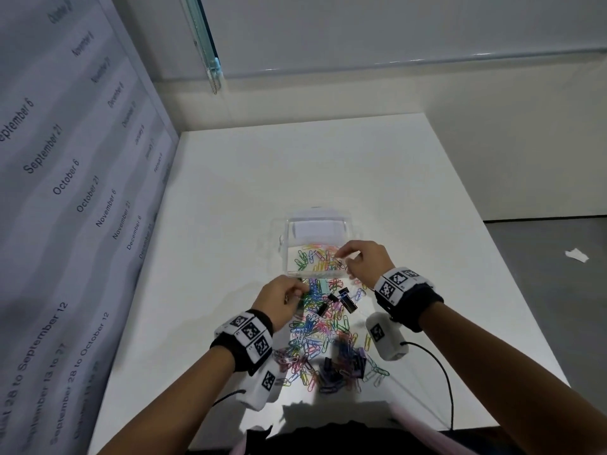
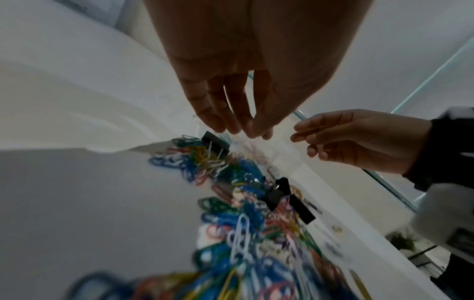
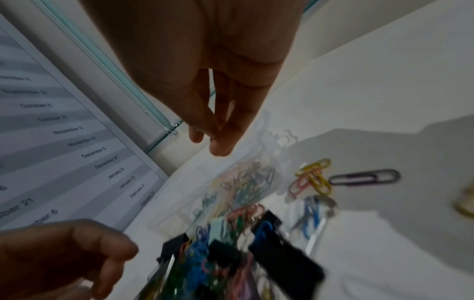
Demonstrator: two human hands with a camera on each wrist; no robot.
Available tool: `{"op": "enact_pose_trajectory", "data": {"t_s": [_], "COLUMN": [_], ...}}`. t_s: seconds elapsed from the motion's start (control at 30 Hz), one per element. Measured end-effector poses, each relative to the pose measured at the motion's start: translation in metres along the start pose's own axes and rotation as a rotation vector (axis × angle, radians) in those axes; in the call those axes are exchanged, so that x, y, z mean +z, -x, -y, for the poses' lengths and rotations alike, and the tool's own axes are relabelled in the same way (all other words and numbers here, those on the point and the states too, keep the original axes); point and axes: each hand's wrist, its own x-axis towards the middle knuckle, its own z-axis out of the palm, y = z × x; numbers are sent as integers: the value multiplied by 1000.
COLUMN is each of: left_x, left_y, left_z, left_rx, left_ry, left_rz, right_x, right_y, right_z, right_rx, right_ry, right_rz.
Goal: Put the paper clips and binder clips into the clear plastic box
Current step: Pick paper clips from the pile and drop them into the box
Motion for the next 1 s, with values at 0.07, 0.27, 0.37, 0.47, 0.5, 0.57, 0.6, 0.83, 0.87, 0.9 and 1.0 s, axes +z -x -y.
{"op": "enact_pose_trajectory", "data": {"t_s": [0.07,0.27,0.37,0.47,0.5,0.57,0.6,0.83,0.87,0.9,1.0], "left_x": [3,11,23,32,34,37,39,38,36,34,28], "left_y": [7,24,27,25,23,18,15,9,8,9,9], "left_z": [7,19,20,17,16,12,11,15,16,18,20], "left_rx": [-10,-2,16,23,20,6,-4,-3,-3,-15,-92], "left_ry": [-59,-366,-404,-400,-385,-351,-333,-298,-276,-240,-93], "left_rz": [100,401,390,308,274,219,202,186,175,160,100], "right_x": [5,26,37,52,56,63,65,54,51,48,39], "right_y": [6,36,48,51,51,49,49,40,40,40,43], "right_z": [-8,-36,-46,-53,-52,-50,-48,-43,-44,-45,-47], "right_rx": [-29,-107,-127,-166,-156,-125,-109,-103,-106,-110,-135], "right_ry": [56,328,442,428,423,431,439,386,372,366,331], "right_rz": [41,391,437,373,365,357,358,347,322,298,221]}}
